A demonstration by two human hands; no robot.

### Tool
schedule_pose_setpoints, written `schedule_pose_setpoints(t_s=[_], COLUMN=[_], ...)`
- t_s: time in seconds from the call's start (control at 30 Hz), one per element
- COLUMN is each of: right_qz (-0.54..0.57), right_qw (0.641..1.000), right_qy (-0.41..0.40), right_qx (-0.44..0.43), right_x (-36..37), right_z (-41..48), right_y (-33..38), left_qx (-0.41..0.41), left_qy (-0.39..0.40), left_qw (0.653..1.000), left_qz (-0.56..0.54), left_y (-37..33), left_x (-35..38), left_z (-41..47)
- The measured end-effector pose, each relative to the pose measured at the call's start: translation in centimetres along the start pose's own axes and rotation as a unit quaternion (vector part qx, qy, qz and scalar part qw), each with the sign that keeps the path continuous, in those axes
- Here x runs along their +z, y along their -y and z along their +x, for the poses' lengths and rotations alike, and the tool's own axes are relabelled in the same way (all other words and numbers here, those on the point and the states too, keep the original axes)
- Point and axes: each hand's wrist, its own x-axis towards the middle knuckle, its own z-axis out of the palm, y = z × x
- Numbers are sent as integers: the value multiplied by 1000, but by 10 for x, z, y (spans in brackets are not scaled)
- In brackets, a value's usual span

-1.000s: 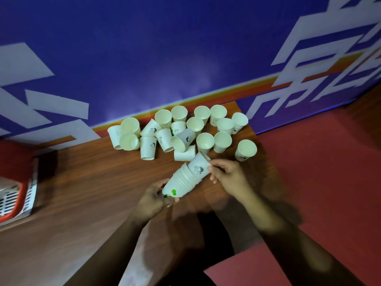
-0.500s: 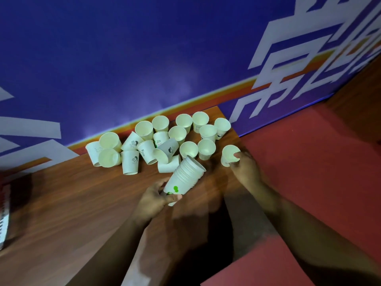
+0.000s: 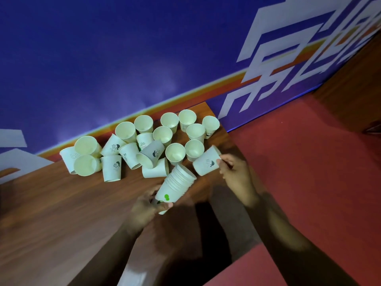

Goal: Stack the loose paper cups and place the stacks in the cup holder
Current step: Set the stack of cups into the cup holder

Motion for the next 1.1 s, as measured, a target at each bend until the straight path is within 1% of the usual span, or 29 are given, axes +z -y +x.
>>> schedule_pose_setpoints(t_s=[0.13, 0.23, 0.33, 0.47, 0.57, 0.63, 0.67, 0.7, 0.73, 0.77, 0.8, 0.87, 0.97, 1.03, 1.1], right_qz=[67, 100, 132, 124, 90, 88, 99, 86, 37, -41, -119, -226, -327, -361, -363], right_qw=[993, 988, 981, 963, 957, 961, 968, 980, 991, 993, 986, 965, 931, 917, 918], right_qy=[97, 114, 141, 241, 276, 260, 228, 176, 119, 73, 47, 60, 106, 104, 74], right_qx=[-7, -11, -8, 9, -9, -18, -20, -32, -56, -83, -103, -117, -119, -131, -143], right_x=[16, 24, 29, 56, 69, 67, 65, 64, 64, 65, 67, 71, 75, 73, 67], right_z=[-4, 3, 9, -4, -11, -4, 2, 11, 20, 29, 37, 49, 53, 51, 46], right_y=[14, 20, 28, 32, 34, 39, 39, 35, 28, 20, 11, -4, -13, -16, -17], left_qx=[14, 8, 14, 28, 23, 12, 9, 5, 3, 0, 1, -4, -7, -12, -16], left_qy=[6, -6, -13, 0, -8, -15, -19, -24, -26, -26, -23, -20, -17, -19, -19], left_qw=[1000, 1000, 1000, 998, 996, 994, 993, 993, 993, 992, 992, 991, 991, 991, 991], left_qz=[8, 12, -18, -58, -87, -106, -112, -116, -118, -123, -128, -133, -131, -132, -132], left_y=[-7, -2, 4, 5, 13, 19, 22, 24, 26, 28, 30, 33, 35, 39, 42], left_x=[2, -6, -13, -16, -23, -27, -28, -30, -31, -32, -33, -35, -38, -41, -44], left_z=[5, 7, 7, 2, 2, 2, 2, 2, 2, 3, 4, 4, 2, 2, 3])
